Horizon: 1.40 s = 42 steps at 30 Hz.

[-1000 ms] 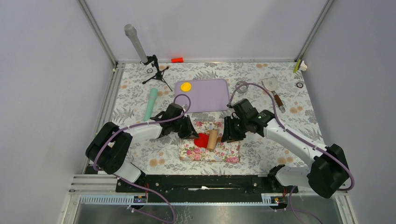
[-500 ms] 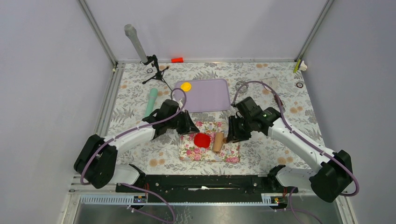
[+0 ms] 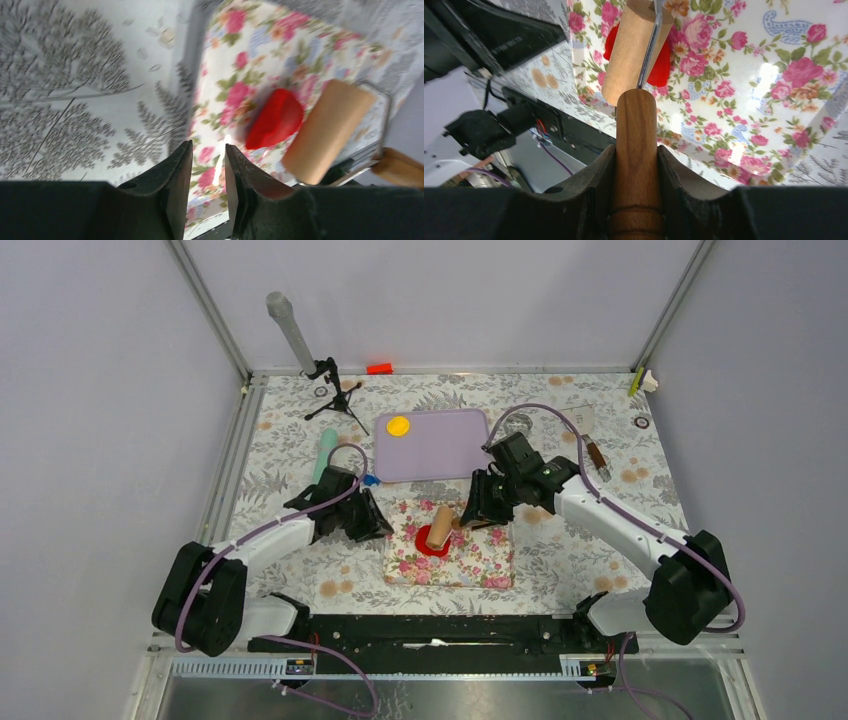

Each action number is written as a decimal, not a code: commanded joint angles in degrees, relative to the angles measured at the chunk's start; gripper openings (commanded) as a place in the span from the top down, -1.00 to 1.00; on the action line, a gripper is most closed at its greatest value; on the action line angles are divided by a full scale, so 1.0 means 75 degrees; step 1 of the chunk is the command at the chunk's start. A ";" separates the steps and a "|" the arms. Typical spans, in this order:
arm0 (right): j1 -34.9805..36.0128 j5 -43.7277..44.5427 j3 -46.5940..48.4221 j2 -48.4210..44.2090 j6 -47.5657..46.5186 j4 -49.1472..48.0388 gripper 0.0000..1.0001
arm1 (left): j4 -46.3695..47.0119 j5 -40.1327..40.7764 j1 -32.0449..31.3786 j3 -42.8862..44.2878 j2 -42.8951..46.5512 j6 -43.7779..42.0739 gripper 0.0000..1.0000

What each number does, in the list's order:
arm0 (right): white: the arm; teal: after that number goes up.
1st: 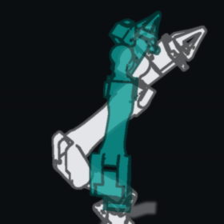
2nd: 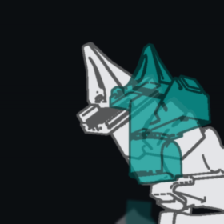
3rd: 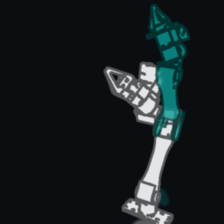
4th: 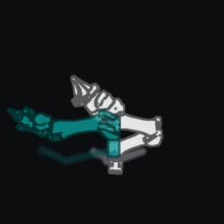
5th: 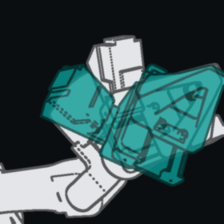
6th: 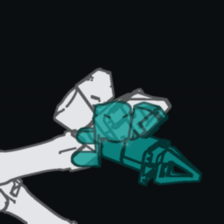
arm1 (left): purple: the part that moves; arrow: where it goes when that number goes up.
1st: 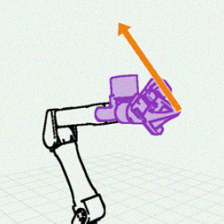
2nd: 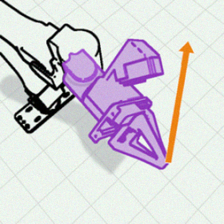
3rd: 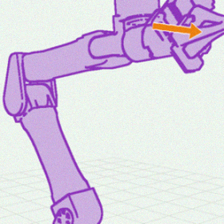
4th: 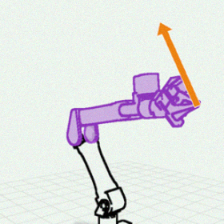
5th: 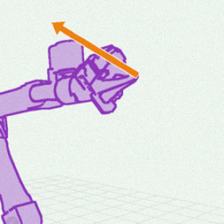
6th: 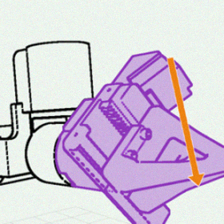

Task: Roll out the dumpling wrappers from the dough
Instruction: Flatten out the dough on the work surface.

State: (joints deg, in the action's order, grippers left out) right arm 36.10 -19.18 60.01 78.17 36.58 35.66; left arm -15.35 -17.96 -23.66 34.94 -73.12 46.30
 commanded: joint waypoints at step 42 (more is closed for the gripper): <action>0.0397 0.1147 -0.0694 -0.1062 0.2145 -0.1121 1.00 | 0.0549 0.0311 -0.0033 -0.0990 -0.0290 -0.0244 1.00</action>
State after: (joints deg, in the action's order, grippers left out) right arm 38.70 -11.07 55.55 71.66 51.66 27.00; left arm -9.30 -17.85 -24.12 28.88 -75.83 44.93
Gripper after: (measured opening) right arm 0.391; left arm 0.025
